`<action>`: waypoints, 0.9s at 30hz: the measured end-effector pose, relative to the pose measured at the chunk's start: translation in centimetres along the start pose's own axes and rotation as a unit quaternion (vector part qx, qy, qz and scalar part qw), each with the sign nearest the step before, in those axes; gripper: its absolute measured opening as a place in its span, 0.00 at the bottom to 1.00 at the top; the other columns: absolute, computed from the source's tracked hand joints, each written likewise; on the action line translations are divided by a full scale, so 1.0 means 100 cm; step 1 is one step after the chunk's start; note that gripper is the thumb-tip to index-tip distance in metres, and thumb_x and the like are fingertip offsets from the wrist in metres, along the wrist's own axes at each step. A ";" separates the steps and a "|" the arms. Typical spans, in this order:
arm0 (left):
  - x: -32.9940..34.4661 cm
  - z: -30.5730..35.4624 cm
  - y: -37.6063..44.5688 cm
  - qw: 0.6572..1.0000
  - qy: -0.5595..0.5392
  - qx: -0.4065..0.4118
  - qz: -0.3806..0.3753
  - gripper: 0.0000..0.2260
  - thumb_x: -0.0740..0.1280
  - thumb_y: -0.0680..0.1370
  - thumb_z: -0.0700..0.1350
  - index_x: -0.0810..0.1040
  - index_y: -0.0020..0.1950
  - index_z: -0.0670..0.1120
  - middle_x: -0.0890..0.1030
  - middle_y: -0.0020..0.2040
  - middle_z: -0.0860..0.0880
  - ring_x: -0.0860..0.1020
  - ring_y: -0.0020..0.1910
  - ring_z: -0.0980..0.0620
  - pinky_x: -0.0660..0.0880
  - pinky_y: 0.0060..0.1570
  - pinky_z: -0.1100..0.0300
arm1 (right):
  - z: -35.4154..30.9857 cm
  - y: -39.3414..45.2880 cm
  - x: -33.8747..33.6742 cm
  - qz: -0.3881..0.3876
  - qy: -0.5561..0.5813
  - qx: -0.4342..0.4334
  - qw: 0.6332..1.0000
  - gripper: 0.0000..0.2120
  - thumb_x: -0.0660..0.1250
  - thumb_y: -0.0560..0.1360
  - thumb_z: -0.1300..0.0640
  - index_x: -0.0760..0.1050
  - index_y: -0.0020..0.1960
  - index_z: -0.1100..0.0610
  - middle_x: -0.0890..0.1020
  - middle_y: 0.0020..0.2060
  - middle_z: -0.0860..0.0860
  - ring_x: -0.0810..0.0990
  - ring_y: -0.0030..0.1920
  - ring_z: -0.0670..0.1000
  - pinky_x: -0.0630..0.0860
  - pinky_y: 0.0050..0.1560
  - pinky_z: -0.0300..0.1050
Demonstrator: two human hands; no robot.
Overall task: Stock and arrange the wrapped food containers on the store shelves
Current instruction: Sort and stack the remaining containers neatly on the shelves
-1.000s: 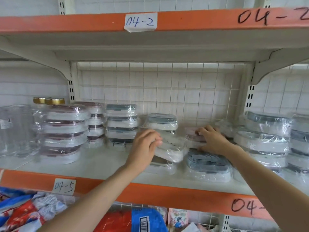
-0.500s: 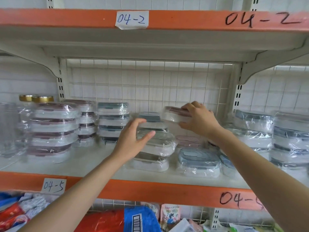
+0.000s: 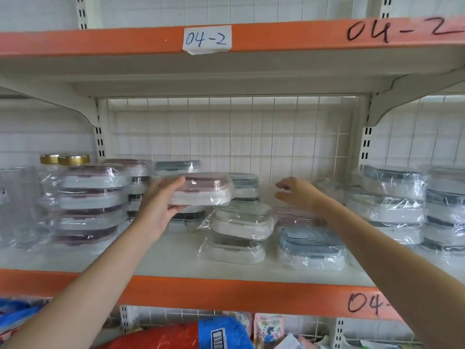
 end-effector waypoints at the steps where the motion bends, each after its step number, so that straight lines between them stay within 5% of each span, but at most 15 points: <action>1: 0.000 -0.002 -0.001 1.000 0.016 0.001 -0.011 0.13 0.73 0.66 0.46 0.77 0.48 0.47 0.83 0.43 0.51 0.83 0.41 0.54 0.78 0.32 0.62 | 0.015 0.004 0.007 -0.041 -0.024 0.035 0.998 0.25 0.61 0.79 0.50 0.64 0.72 0.60 0.69 0.70 0.55 0.68 0.69 0.55 0.63 0.68 0.45; 7: 0.026 -0.012 -0.004 0.996 0.073 0.006 -0.056 0.24 0.74 0.62 0.49 0.76 0.55 0.43 0.80 0.55 0.43 0.81 0.52 0.47 0.80 0.37 0.58 | 0.054 0.025 0.037 -0.162 -0.098 0.098 0.977 0.32 0.57 0.78 0.39 0.58 0.75 0.56 0.62 0.74 0.53 0.62 0.72 0.55 0.57 0.71 0.49; 11: 0.043 -0.021 -0.005 0.995 0.078 0.003 -0.068 0.18 0.72 0.68 0.45 0.75 0.56 0.42 0.81 0.55 0.44 0.83 0.46 0.54 0.80 0.37 0.61 | 0.055 0.033 0.046 -0.171 -0.090 0.073 0.978 0.40 0.65 0.65 0.28 0.70 0.65 0.57 0.75 0.62 0.51 0.75 0.60 0.56 0.70 0.65 0.51; 16: 0.043 -0.024 -0.006 0.996 0.068 0.009 -0.056 0.24 0.73 0.64 0.46 0.74 0.59 0.44 0.81 0.52 0.47 0.82 0.44 0.55 0.78 0.38 0.60 | 0.060 0.042 0.045 -0.054 0.004 0.089 0.995 0.26 0.67 0.72 0.39 0.70 0.59 0.56 0.78 0.48 0.50 0.78 0.51 0.54 0.73 0.42 0.40; 20: 0.017 -0.018 -0.003 0.998 0.032 0.051 0.014 0.17 0.72 0.68 0.43 0.72 0.55 0.49 0.80 0.53 0.49 0.82 0.45 0.57 0.77 0.45 0.53 | 0.047 0.036 0.016 0.060 -0.019 0.141 0.988 0.39 0.64 0.68 0.31 0.62 0.68 0.55 0.70 0.62 0.58 0.68 0.63 0.60 0.70 0.62 0.56; 24: -0.029 -0.015 -0.003 0.991 0.083 0.083 0.062 0.14 0.69 0.74 0.41 0.73 0.52 0.57 0.80 0.48 0.61 0.79 0.49 0.57 0.76 0.44 0.50 | 0.016 0.024 -0.013 0.155 0.009 0.180 0.971 0.41 0.61 0.66 0.27 0.61 0.68 0.53 0.68 0.63 0.59 0.65 0.65 0.61 0.66 0.62 0.60; 27: -0.064 -0.018 -0.007 0.974 0.209 0.059 0.059 0.10 0.69 0.75 0.45 0.74 0.52 0.58 0.77 0.57 0.55 0.76 0.56 0.52 0.75 0.50 0.50 | -0.023 0.017 -0.021 0.166 0.031 0.137 0.976 0.43 0.60 0.63 0.26 0.62 0.69 0.52 0.69 0.63 0.58 0.65 0.64 0.60 0.66 0.63 0.60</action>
Point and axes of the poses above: each hand's wrist, its own y-axis towards the middle knuckle, its own x-axis out of the palm, z = x × y, the point moved 1 cm from there along y, towards the middle knuckle
